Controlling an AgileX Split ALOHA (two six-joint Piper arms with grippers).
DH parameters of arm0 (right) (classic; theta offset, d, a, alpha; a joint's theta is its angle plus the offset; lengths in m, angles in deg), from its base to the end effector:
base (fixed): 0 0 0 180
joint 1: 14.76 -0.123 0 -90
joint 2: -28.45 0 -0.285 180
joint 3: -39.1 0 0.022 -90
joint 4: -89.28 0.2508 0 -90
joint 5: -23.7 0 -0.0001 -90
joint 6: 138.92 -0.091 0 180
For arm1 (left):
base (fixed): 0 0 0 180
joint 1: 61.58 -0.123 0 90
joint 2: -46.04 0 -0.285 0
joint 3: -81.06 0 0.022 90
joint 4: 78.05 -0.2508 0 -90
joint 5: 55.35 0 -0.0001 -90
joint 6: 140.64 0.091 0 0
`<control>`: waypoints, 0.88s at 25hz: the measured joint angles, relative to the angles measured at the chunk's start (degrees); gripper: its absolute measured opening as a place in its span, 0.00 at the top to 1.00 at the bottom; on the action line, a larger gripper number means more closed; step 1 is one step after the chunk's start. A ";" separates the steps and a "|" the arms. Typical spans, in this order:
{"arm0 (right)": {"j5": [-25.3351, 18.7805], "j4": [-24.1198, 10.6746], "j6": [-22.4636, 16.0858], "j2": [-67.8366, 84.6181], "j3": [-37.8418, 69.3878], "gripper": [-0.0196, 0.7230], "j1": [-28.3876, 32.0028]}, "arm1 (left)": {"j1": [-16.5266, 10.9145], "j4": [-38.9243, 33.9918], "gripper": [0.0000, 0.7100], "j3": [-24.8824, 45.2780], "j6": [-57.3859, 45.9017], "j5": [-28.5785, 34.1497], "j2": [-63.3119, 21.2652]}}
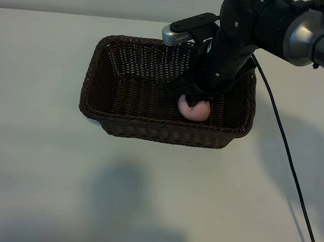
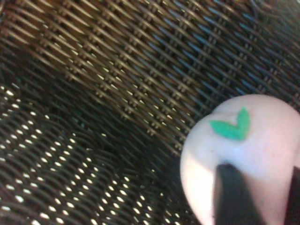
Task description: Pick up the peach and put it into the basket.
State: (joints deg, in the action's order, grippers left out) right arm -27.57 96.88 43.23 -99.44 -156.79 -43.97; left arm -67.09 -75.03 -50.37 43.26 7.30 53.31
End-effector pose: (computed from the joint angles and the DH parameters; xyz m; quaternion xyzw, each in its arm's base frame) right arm 0.3813 0.2240 0.1878 -0.2345 0.9595 0.0896 0.1278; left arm -0.0072 -0.0050 0.2747 -0.0105 0.8590 0.0157 0.5116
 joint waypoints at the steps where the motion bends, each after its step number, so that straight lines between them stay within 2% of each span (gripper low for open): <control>1: -0.12 0.00 -0.03 0.00 -0.06 0.41 0.00 | 0.00 0.00 0.43 0.00 0.00 0.00 0.00; 3: -0.60 -0.05 0.13 0.06 -0.16 0.29 0.00 | 0.00 0.00 0.43 0.00 0.00 0.00 0.00; 6: -1.45 -0.23 0.13 0.23 -1.49 0.22 0.00 | 0.00 0.00 0.43 0.00 0.00 0.00 0.00; 9: -3.92 -0.31 0.13 0.30 -5.67 0.21 0.00 | 0.00 0.00 0.43 0.00 0.06 0.00 0.00; 13: -11.36 -0.53 0.13 0.49 -15.16 0.22 0.00 | 0.00 0.00 0.43 0.00 0.06 0.00 0.00; 17: -17.16 -3.07 0.01 1.24 -23.22 0.23 0.19 | 0.00 0.00 0.43 0.00 0.12 0.00 0.00; 22: -18.46 -7.15 -0.68 1.32 -26.46 0.23 3.86 | 0.00 0.00 0.43 0.00 0.12 0.00 0.00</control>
State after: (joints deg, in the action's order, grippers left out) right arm -46.02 89.73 42.55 -98.13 -183.24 -40.11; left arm -67.09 -75.03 -50.37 43.38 7.30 53.31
